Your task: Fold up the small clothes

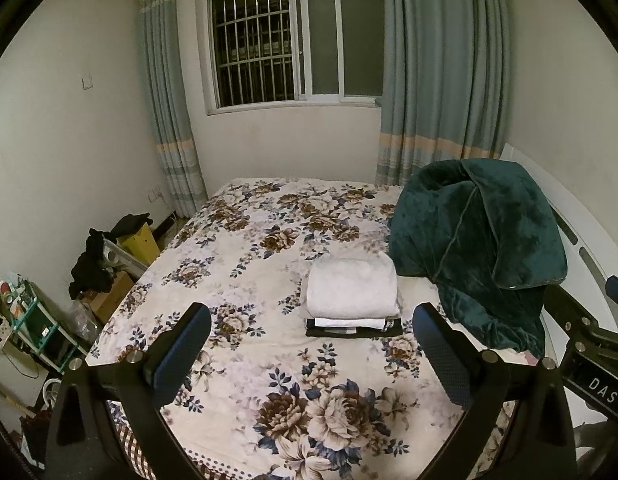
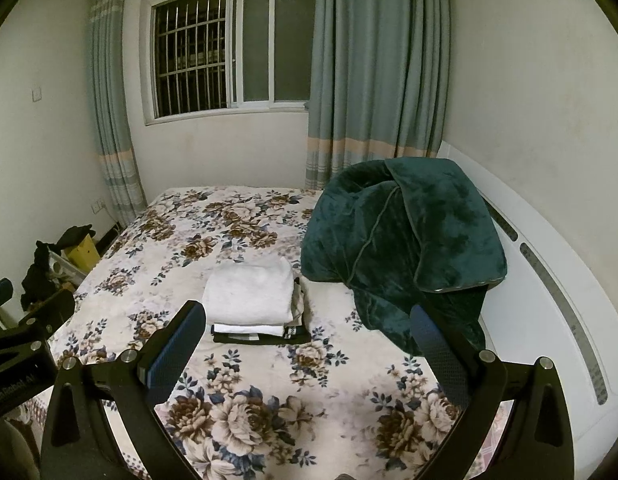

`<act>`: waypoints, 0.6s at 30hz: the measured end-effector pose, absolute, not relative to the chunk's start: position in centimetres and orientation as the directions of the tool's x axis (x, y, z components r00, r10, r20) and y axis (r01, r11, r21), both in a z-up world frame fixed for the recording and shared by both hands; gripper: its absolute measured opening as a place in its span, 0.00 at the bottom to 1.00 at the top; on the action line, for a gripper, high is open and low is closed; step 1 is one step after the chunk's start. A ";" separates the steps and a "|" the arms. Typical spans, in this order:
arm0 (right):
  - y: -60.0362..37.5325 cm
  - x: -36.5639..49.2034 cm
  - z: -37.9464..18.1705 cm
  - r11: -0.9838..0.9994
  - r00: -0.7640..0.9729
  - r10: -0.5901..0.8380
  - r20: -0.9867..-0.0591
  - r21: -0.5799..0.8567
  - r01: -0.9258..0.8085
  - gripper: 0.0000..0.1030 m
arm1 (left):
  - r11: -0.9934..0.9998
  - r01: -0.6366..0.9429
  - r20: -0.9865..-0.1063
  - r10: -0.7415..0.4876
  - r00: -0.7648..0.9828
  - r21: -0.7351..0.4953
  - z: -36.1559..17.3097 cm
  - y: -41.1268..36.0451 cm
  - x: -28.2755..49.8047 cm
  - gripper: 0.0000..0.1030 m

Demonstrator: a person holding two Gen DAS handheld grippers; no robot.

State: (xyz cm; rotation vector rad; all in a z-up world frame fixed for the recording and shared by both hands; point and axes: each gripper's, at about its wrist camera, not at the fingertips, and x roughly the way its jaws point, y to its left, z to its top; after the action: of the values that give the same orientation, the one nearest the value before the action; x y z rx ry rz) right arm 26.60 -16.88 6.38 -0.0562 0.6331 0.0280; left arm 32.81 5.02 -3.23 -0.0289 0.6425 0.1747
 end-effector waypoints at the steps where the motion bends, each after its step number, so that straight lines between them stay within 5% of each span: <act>1: -16.9 26.6 6.4 0.998 0.806 0.010 -0.592 -0.041 -0.043 1.00 | 0.985 -0.172 -0.600 0.153 0.785 0.027 -3.2 5.0 32.8 1.00; 18: -17.1 26.1 6.5 0.999 0.809 0.012 -0.588 -0.032 -0.038 1.00 | 0.985 -0.172 -0.599 0.155 0.786 0.029 -3.0 5.0 32.8 1.00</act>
State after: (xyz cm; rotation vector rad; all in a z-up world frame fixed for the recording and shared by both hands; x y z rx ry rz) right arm 26.11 -17.11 6.53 -0.0427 0.6279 0.0271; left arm 32.81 5.02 -3.00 -0.0281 0.6434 0.1763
